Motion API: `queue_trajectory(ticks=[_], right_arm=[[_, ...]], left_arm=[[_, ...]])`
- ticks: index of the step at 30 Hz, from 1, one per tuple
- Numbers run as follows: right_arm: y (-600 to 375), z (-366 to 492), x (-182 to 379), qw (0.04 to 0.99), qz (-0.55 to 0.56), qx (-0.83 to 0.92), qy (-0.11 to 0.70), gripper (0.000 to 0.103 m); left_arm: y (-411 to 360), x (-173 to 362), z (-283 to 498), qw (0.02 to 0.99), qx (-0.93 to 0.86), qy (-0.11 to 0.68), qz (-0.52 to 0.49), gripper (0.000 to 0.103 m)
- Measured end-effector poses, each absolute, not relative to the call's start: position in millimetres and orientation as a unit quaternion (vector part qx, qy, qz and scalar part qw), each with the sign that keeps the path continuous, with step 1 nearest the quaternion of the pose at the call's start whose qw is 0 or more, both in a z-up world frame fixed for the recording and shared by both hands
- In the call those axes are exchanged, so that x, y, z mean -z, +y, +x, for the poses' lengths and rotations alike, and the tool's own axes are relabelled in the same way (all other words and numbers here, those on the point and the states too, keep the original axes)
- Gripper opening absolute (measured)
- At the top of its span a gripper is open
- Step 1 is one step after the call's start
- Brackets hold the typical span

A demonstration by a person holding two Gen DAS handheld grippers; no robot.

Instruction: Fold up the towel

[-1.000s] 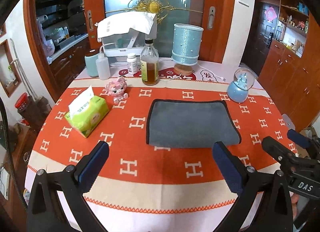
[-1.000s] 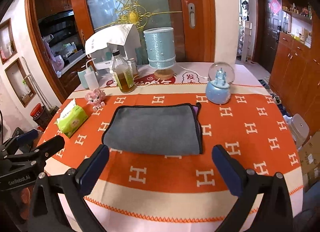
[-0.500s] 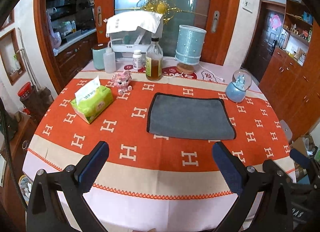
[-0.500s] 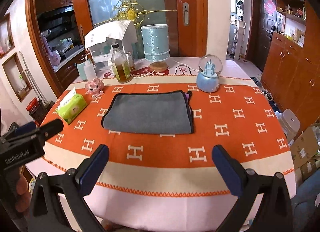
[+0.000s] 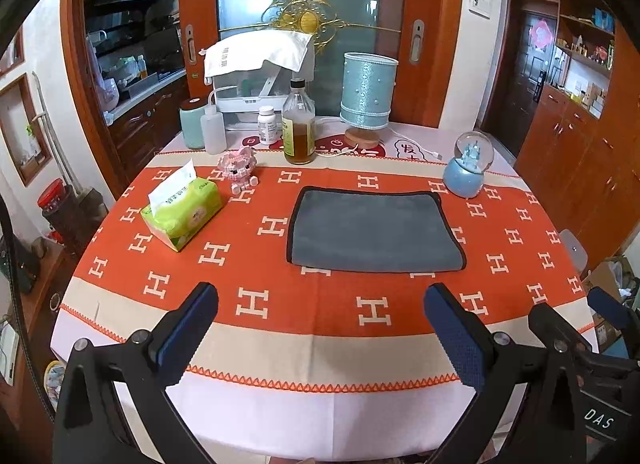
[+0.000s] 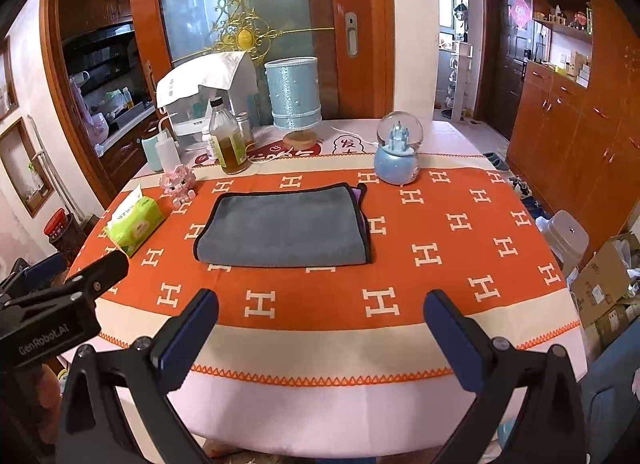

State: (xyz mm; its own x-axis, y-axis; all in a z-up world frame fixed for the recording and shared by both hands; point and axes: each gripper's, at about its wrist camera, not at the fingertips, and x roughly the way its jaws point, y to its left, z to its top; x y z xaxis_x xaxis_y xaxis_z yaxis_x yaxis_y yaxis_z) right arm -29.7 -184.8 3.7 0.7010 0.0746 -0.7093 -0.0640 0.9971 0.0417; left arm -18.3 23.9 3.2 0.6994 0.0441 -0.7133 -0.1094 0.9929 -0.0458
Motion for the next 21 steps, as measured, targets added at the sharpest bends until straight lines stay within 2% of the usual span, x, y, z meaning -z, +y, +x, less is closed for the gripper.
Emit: queue_trajectory(ticks=[21], right_arm=[[-183.9, -31.8, -6.1, 0.925, 0.005, -0.042, 0.377, 0.103]], left_arm=[[12.8, 1.6, -21.9, 0.920, -0.040, 0.390, -0.027, 0.102]])
